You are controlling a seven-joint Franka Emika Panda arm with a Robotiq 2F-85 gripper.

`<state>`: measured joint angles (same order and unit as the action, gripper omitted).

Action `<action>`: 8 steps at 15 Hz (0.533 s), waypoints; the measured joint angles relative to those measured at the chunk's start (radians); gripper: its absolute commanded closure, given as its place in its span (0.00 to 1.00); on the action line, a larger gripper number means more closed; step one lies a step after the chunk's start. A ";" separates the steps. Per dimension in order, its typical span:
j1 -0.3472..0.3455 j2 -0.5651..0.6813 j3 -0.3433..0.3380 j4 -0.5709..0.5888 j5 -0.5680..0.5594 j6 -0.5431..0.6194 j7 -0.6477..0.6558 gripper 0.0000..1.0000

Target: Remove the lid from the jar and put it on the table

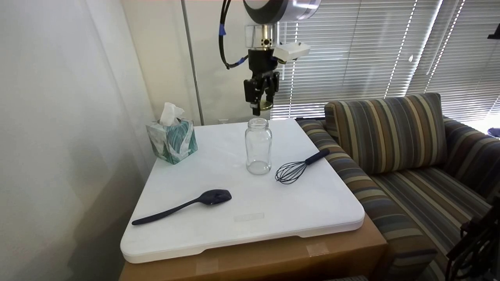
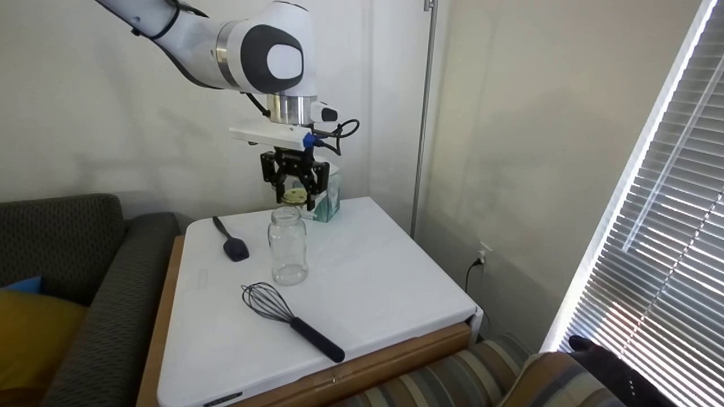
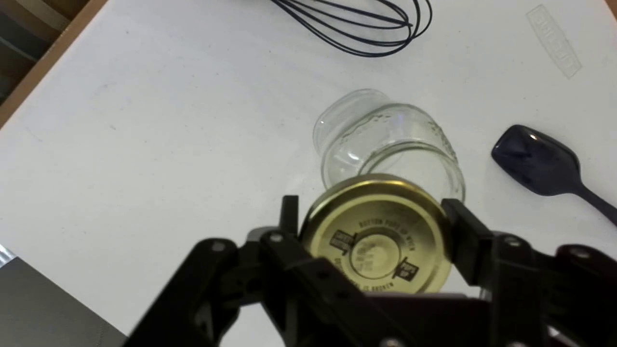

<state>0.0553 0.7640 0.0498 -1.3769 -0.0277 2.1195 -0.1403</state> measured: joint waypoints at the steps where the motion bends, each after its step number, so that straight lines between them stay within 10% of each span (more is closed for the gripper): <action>1: -0.008 0.000 -0.004 -0.002 0.000 0.000 0.000 0.53; 8: -0.073 0.001 -0.029 -0.030 0.001 0.000 0.016 0.53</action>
<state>-0.0179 0.7653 0.0206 -1.4070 -0.0268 2.1193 -0.1246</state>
